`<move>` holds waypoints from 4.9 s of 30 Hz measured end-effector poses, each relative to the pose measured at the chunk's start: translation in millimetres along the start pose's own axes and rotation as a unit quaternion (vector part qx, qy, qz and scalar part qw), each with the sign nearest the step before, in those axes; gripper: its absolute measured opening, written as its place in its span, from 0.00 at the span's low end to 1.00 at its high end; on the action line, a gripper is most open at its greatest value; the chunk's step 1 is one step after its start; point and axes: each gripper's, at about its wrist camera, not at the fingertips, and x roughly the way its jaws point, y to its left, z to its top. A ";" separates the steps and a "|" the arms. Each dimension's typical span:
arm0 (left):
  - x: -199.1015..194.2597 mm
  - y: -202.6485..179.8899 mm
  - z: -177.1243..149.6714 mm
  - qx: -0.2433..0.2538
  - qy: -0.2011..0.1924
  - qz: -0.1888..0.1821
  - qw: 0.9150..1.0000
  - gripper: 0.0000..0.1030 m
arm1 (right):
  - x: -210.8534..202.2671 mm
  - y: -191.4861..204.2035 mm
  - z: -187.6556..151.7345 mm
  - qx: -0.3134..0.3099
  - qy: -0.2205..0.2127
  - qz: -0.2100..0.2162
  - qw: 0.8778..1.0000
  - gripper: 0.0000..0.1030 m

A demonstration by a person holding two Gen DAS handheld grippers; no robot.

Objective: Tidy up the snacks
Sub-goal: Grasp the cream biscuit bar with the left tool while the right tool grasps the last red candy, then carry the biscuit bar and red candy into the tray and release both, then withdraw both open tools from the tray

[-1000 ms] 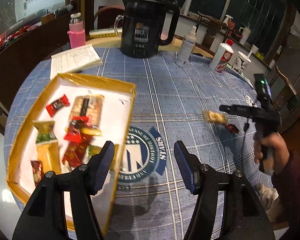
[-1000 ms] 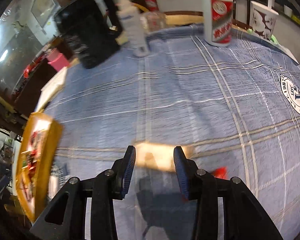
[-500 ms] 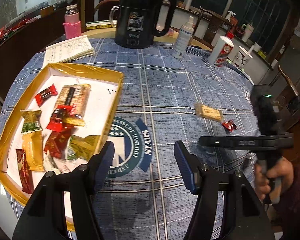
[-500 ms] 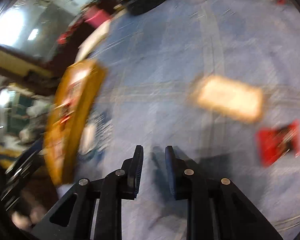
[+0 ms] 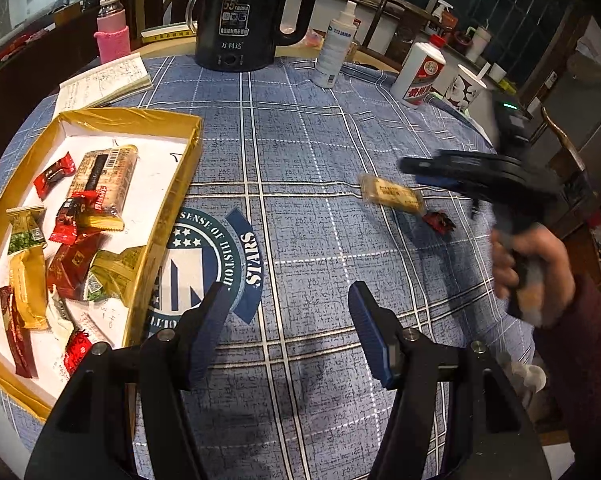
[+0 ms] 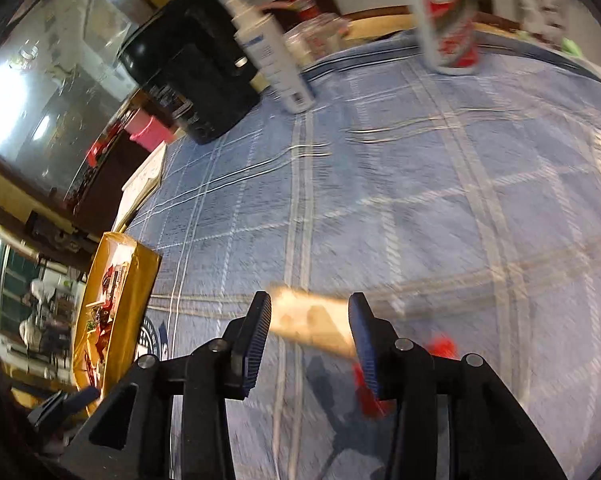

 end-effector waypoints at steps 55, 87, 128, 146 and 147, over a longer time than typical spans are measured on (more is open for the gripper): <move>59.3 -49.3 14.5 0.096 0.009 -0.003 0.995 0.31 | -19.5 -20.9 -54.1 0.060 -0.005 -0.095 0.994 0.22; -2.8 259.0 40.7 -0.067 -0.013 0.056 0.996 0.31 | 84.4 332.3 -107.1 -0.134 0.046 0.027 0.990 0.23; -33.9 65.2 6.2 0.022 -0.026 0.055 0.998 0.58 | -33.7 181.6 -145.3 -0.041 -0.034 -0.002 0.999 0.35; 5.5 -36.0 -12.4 0.042 0.009 0.120 0.992 0.58 | -68.3 80.3 -160.0 -0.050 -0.024 -0.040 0.998 0.39; 6.4 -36.2 -13.3 0.041 0.010 0.123 0.991 0.58 | -67.9 79.4 -160.3 -0.053 -0.022 -0.039 0.998 0.40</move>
